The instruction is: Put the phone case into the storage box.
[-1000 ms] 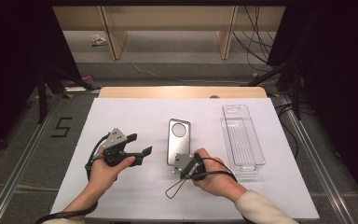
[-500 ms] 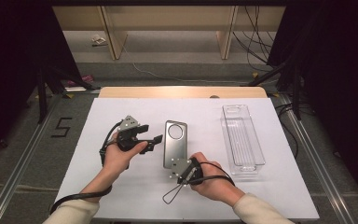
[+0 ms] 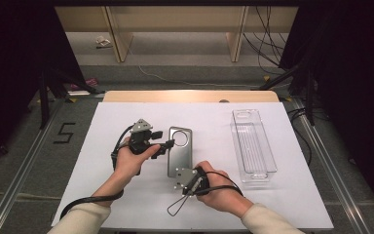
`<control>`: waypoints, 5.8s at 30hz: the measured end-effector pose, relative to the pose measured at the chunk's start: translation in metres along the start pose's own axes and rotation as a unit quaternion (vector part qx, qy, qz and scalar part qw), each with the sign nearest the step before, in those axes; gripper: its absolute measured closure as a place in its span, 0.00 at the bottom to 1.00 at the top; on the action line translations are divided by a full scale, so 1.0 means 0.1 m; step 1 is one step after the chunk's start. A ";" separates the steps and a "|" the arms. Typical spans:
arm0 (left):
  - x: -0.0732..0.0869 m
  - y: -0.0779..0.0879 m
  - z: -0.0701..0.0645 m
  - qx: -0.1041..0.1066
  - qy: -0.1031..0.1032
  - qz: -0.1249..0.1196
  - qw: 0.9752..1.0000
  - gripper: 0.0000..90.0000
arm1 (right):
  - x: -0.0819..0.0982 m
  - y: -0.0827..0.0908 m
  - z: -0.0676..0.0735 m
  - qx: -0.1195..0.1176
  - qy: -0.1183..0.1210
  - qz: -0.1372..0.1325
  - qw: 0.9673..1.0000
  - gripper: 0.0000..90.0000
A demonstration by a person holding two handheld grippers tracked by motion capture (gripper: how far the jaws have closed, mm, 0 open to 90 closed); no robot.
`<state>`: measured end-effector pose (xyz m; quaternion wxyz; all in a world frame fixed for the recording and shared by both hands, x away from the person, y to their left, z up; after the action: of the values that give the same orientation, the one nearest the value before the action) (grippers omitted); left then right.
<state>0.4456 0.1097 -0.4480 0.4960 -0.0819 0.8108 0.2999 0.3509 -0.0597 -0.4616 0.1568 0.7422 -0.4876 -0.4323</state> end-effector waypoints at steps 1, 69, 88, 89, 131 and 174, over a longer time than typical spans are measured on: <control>0.00 0.00 0.00 0.002 0.004 -0.001 1.000 0.41 | -0.01 0.00 0.00 0.000 0.001 0.001 1.000 0.99; -0.17 0.20 -0.26 0.061 -0.021 -0.134 0.989 0.90 | 0.10 0.09 -0.36 0.117 -0.176 -0.094 0.973 0.36; -0.18 0.24 -0.30 0.059 -0.039 -0.149 0.986 0.90 | 0.29 0.22 -0.69 0.127 -0.350 -0.133 0.919 0.28; -0.18 0.24 -0.31 0.060 -0.040 -0.150 0.986 0.90 | 0.30 0.23 -0.70 0.130 -0.351 -0.131 0.918 0.28; -0.18 0.20 -0.38 0.054 -0.046 -0.155 0.985 0.90 | 0.32 0.32 -1.06 0.150 -0.435 -0.163 0.873 0.70; -0.13 0.12 -0.44 0.051 -0.055 -0.147 0.986 0.90 | 0.24 0.41 -1.08 0.166 -0.465 -0.154 0.856 0.95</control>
<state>0.4138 0.0923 -0.4179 0.5821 -0.1581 0.7757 0.1855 0.4163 -0.1199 -0.3838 -0.2825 0.5356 -0.4474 -0.6582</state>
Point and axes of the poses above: each handheld gripper's, and its own axes: y roughly backward along the jaws, x roughly out of its underside, z roughly to its left, the point moved 3 cm from there along -y, roughly forward along the jaws, and after that the axes turned 12 degrees about x, right-handed, at the moved point
